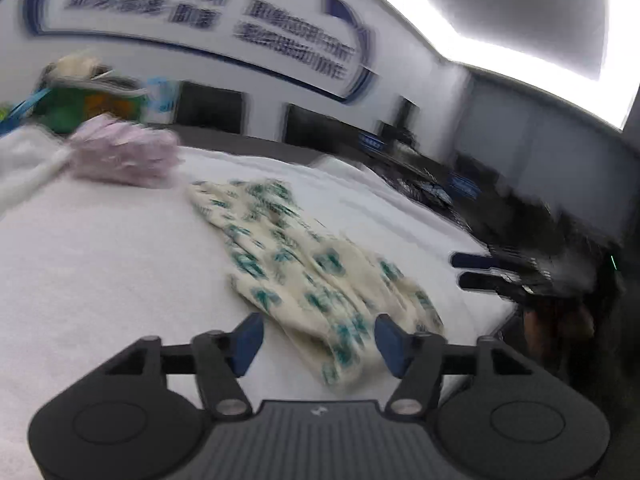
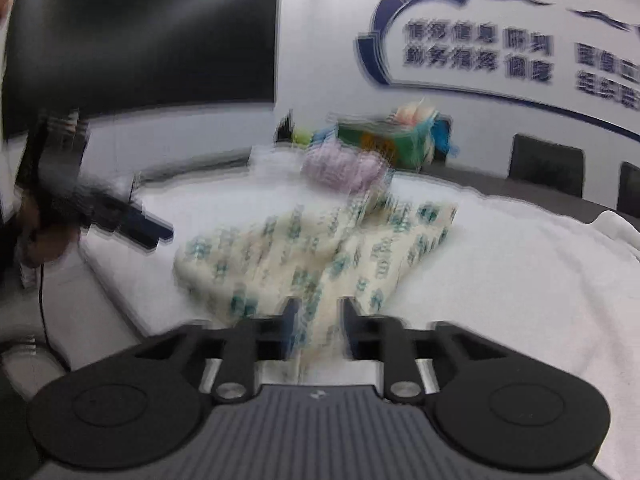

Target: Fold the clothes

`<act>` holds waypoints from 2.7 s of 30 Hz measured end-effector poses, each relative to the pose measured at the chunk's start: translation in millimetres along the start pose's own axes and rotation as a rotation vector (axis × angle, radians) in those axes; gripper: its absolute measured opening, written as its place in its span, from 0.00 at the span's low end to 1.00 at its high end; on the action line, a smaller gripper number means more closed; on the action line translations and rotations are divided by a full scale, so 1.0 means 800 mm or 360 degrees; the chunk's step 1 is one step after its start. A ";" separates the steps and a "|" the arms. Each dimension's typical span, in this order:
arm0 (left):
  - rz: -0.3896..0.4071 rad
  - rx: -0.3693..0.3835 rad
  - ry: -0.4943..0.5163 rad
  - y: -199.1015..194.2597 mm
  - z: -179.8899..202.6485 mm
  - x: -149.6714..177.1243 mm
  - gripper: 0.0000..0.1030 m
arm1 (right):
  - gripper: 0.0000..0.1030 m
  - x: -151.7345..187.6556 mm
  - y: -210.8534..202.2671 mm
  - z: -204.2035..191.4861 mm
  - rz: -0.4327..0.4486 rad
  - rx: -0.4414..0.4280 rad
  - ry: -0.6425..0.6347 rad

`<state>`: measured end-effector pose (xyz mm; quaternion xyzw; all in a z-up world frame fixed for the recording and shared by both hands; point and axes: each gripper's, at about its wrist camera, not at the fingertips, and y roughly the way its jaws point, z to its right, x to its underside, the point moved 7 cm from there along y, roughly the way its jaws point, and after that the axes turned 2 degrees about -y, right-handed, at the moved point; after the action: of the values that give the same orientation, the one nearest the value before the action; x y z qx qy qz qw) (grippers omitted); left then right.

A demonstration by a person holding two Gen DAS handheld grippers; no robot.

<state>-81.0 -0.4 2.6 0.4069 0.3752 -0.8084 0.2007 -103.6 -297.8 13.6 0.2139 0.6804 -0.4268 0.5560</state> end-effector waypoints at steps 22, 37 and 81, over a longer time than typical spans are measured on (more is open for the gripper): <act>-0.0076 -0.0130 0.0082 0.113 0.025 -0.005 0.11 | 0.06 -0.007 0.109 0.003 -0.0166 0.0058 0.0410; 0.0120 -0.0116 0.0221 0.024 -0.006 -0.013 0.56 | 0.59 -0.029 0.025 -0.028 0.0067 -0.0090 -0.0295; -0.0212 0.0123 0.1406 0.154 0.065 0.018 0.47 | 0.77 0.018 0.081 -0.044 -0.0228 -0.0407 -0.0916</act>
<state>-38.4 -119.6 -43.1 0.6952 0.4196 -0.5817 -0.0467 -78.5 -236.2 -21.6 -0.0356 0.5567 -0.4190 0.7165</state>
